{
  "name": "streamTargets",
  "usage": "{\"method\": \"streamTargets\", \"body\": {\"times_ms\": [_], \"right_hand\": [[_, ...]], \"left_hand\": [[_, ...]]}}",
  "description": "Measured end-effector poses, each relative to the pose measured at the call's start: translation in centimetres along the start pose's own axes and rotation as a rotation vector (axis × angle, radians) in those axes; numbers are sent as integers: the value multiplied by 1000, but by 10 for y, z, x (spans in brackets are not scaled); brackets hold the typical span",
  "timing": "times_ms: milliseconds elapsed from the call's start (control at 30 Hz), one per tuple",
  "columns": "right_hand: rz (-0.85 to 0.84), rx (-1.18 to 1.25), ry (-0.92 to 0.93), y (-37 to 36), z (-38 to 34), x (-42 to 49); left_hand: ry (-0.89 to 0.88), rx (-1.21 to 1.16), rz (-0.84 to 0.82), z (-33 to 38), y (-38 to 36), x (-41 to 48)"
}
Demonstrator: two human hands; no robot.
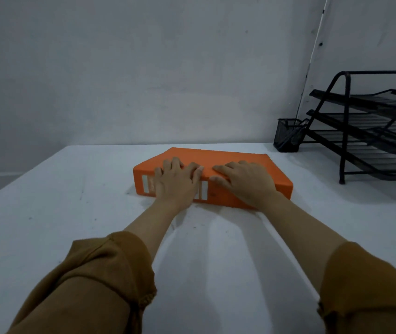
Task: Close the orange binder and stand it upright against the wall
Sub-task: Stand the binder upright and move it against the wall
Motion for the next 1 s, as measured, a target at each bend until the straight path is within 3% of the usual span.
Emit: {"method": "streamTargets", "body": {"times_ms": [167, 367, 533, 667, 800, 1000], "right_hand": [[-32, -8, -67, 1, 2, -9], [-135, 3, -153, 5, -1, -13], [-218, 82, -246, 9, -5, -11], [-276, 132, -281, 11, -5, -9], [-316, 141, -287, 13, -4, -8], [-328, 161, -291, 15, -4, -9]], "left_hand": [[-51, 85, 82, 3, 8, -6], [-57, -16, 13, -8, 5, -5], [181, -177, -39, -20, 5, -11], [434, -261, 25, -33, 10, -16], [702, -525, -21, -40, 12, -21], [628, -583, -138, -64, 15, -22]]}}
Point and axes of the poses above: each hand's wrist, its own x-axis towards the middle knuckle, its own y-axis out of the back of the hand, z = x × y, the point moved 2 cm from there along x, towards the middle knuckle, and after that the axes turned 8 degrees about z, right-handed, at the moved point
